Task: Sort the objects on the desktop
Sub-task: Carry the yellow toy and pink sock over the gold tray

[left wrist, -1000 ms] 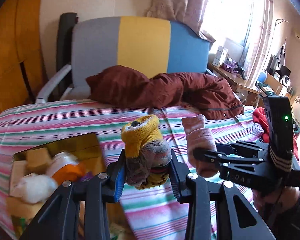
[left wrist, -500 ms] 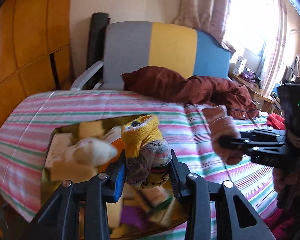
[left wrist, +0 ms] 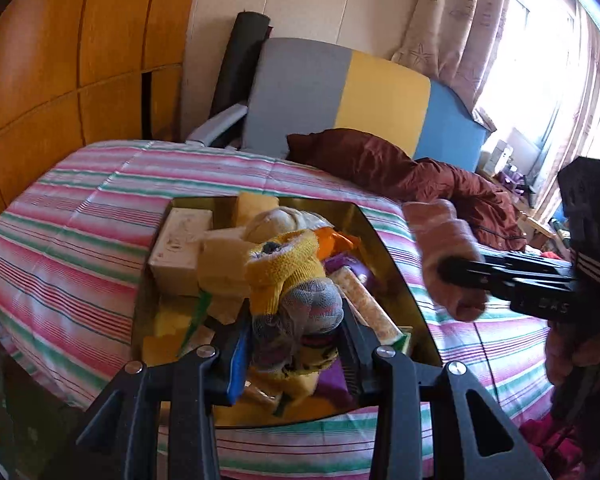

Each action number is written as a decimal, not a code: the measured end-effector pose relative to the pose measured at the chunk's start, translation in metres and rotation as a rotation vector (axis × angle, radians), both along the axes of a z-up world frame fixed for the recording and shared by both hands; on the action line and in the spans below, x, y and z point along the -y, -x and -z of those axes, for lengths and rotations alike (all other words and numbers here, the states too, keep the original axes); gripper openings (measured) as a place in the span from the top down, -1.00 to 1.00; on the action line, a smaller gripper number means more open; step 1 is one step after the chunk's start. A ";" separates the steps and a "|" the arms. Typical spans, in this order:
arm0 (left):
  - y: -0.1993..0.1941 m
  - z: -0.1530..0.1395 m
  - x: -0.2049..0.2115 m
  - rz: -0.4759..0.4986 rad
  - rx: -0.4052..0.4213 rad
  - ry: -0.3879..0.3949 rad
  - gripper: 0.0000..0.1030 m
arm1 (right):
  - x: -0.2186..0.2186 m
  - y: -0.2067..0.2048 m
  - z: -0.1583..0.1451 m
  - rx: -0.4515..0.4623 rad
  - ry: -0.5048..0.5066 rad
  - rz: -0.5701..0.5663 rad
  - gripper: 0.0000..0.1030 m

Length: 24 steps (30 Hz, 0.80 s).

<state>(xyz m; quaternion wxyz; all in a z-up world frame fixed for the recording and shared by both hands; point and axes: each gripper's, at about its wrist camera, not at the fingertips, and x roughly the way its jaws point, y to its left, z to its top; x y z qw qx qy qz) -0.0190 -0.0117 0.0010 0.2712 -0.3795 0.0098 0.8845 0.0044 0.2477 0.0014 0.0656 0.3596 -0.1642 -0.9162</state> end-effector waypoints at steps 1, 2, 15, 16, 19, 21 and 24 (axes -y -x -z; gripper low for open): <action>0.000 0.000 -0.003 0.008 -0.003 -0.002 0.26 | 0.003 0.003 0.000 0.005 -0.002 -0.004 0.37; 0.000 0.000 -0.008 0.020 -0.008 -0.007 0.26 | 0.007 0.006 0.000 0.010 -0.005 -0.008 0.37; 0.026 0.010 -0.049 0.000 -0.046 0.094 0.25 | -0.003 0.035 0.003 0.051 -0.043 0.012 0.36; 0.026 0.011 -0.049 0.001 -0.048 0.096 0.25 | -0.005 0.038 0.004 0.054 -0.044 0.014 0.36; 0.030 0.014 -0.051 0.003 -0.044 0.101 0.24 | -0.008 0.046 0.005 0.059 -0.040 0.015 0.36; 0.033 0.017 -0.053 0.006 -0.036 0.102 0.24 | -0.009 0.051 0.007 0.062 -0.038 0.016 0.36; 0.038 0.022 -0.056 0.013 -0.018 0.102 0.21 | -0.010 0.060 0.009 0.069 -0.038 0.011 0.36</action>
